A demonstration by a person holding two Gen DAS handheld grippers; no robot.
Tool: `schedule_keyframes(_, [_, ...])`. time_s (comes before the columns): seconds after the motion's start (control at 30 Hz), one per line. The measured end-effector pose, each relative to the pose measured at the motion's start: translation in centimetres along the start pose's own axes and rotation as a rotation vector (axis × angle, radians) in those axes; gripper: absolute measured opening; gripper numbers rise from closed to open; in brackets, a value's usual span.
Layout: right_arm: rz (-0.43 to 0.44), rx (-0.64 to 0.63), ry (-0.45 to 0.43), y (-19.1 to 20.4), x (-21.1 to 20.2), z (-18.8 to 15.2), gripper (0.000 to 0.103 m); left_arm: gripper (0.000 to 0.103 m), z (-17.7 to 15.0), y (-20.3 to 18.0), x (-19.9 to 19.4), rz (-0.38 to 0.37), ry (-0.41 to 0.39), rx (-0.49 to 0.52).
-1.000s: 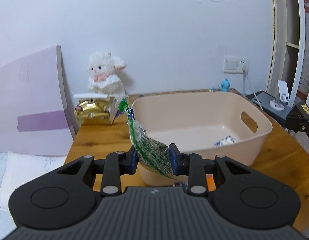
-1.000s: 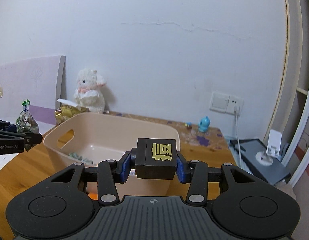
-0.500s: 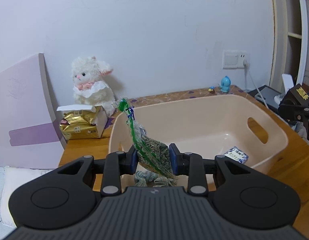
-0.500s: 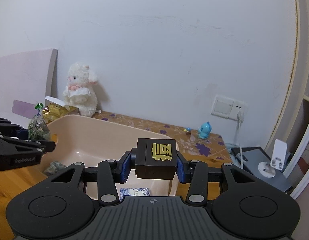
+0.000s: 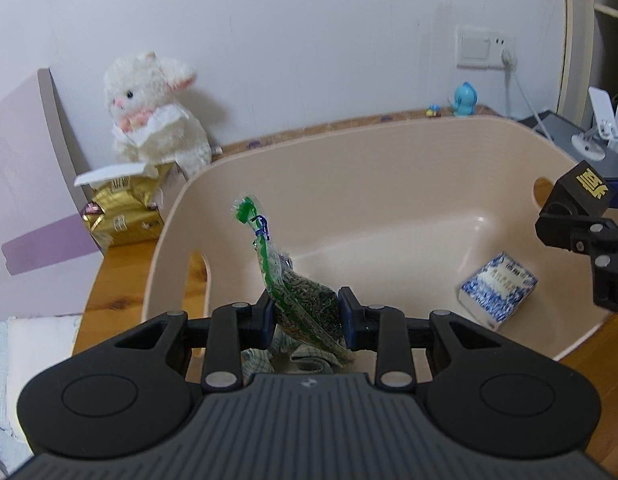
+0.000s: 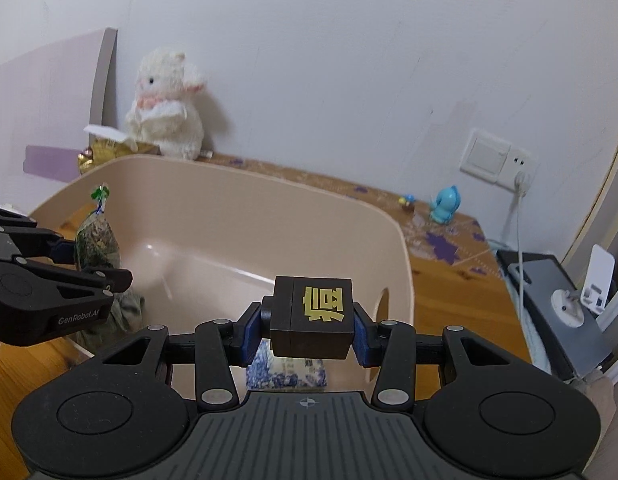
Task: Organize objects
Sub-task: 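Carry both items over the basket and release them inside, then move both tools back toward the white card box and orange cloth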
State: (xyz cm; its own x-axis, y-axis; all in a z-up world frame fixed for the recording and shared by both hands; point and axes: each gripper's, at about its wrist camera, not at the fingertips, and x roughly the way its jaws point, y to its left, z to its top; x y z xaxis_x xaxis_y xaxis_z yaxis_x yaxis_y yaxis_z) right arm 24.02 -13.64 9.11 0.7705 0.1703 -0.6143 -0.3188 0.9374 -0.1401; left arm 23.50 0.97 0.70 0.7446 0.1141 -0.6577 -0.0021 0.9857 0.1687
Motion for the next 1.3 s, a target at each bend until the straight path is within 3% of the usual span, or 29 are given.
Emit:
schedule_keyframes(0.07, [-0.004,-0.002,0.002,0.0,0.1,-0.1,0.051,0.035,-0.2,0.0,0.4,-0.005,0.011,-0.004])
schedule_keyframes(0.17, [-0.022,-0.011,-0.026,0.1,-0.5,0.0,0.07,0.037,-0.3,0.2,0.4,-0.014,0.013,-0.02])
schedule_keyframes(0.27, [-0.033,-0.018,-0.06,0.2,-1.6,0.3,0.079,0.058,-0.2,0.4,-0.1,0.008,0.003,-0.027])
schedule_keyframes(0.33, [-0.037,-0.016,-0.074,0.2,-2.4,0.4,0.091,0.064,-0.1,0.5,-0.7,0.021,-0.009,-0.028])
schedule_keyframes(0.4, [-0.043,-0.015,-0.087,0.2,-3.2,0.3,0.097,0.075,0.1,0.6,-1.3,0.028,-0.024,-0.035])
schedule_keyframes(0.63, [-0.056,0.006,-0.124,-0.2,-6.5,-0.1,0.103,0.091,0.1,1.2,-4.7,0.042,-0.077,-0.057])
schedule_keyframes(1.03, [-0.058,0.026,-0.13,0.2,-11.8,-2.4,0.103,0.094,-1.7,1.5,-11.1,0.051,-0.126,-0.077])
schedule_keyframes(1.3, [-0.056,0.041,-0.058,-0.1,-12.7,-5.4,0.103,0.096,-4.5,1.2,-12.2,0.042,-0.085,-0.085])
